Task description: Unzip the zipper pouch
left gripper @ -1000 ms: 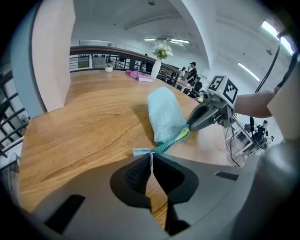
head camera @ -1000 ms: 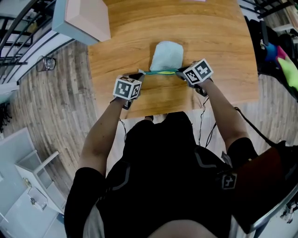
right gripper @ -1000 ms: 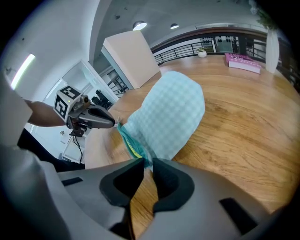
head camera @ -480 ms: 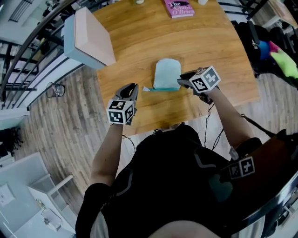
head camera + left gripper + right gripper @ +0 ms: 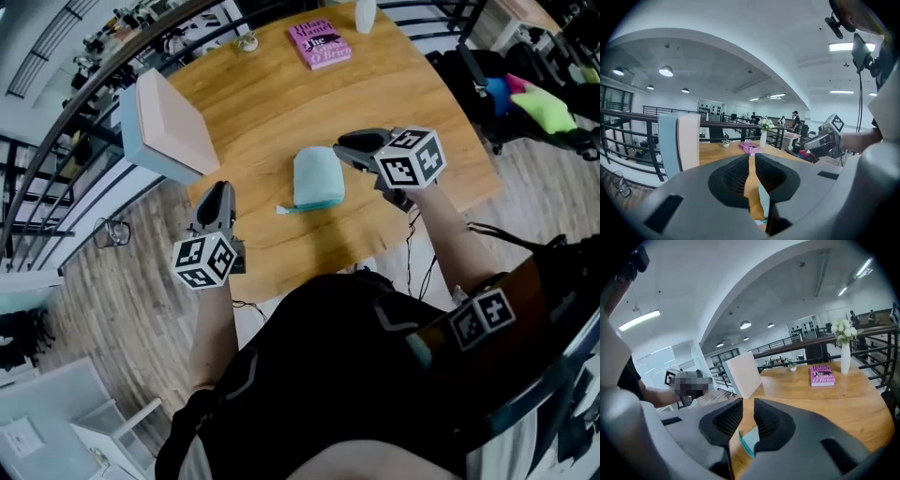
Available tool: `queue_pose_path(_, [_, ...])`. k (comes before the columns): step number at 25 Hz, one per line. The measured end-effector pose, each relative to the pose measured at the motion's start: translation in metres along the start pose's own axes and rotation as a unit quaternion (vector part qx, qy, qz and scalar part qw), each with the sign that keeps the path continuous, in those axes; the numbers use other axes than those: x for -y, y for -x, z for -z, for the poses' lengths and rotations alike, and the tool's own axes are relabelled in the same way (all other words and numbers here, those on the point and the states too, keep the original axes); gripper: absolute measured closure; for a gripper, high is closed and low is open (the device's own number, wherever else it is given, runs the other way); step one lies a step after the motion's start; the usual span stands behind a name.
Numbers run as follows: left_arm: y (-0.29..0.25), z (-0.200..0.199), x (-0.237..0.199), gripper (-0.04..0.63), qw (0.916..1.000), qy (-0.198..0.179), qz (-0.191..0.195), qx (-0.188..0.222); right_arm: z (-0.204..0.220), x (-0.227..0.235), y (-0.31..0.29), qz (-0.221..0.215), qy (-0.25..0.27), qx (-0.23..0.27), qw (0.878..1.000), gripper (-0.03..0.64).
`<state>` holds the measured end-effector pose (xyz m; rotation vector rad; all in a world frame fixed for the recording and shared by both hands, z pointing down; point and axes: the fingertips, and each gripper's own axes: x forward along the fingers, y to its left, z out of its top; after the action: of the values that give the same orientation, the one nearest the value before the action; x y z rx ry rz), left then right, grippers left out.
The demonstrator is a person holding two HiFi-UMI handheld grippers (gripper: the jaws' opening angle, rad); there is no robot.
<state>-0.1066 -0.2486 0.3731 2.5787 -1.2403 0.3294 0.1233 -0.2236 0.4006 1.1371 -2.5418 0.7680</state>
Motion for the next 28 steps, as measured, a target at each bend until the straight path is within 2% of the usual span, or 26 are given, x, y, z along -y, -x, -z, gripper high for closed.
queue_pose_path(7, [0.012, -0.056, 0.012, 0.560, 0.9984, 0.020, -0.016, 0.051, -0.062, -0.018, 0.045, 0.018, 0.040, 0.082, 0.996, 0.598])
queue_pose_path(10, [0.014, -0.073, 0.015, 0.563, 0.9978, 0.009, -0.026, 0.061, -0.085, -0.022, 0.061, 0.038, 0.072, 0.105, 0.991, 0.606])
queue_pose_path(15, [0.021, -0.096, 0.036, 0.566, 0.9970, -0.011, -0.025, 0.073, -0.109, -0.028, 0.086, 0.070, 0.089, 0.150, 0.982, 0.606])
queue_pose_path(18, [0.026, -0.109, 0.046, 0.566, 0.9965, -0.011, -0.022, 0.080, -0.116, -0.032, 0.094, 0.082, 0.103, 0.159, 0.978, 0.607])
queue_pose_path(21, [0.029, -0.117, 0.050, 0.566, 0.9953, -0.031, -0.036, 0.084, -0.114, -0.034, 0.099, 0.092, 0.117, 0.158, 0.976, 0.607])
queue_pose_path(28, [0.039, -0.123, 0.048, 0.566, 0.9940, -0.034, -0.054, 0.089, -0.116, -0.033, 0.107, 0.120, 0.117, 0.170, 0.971, 0.609])
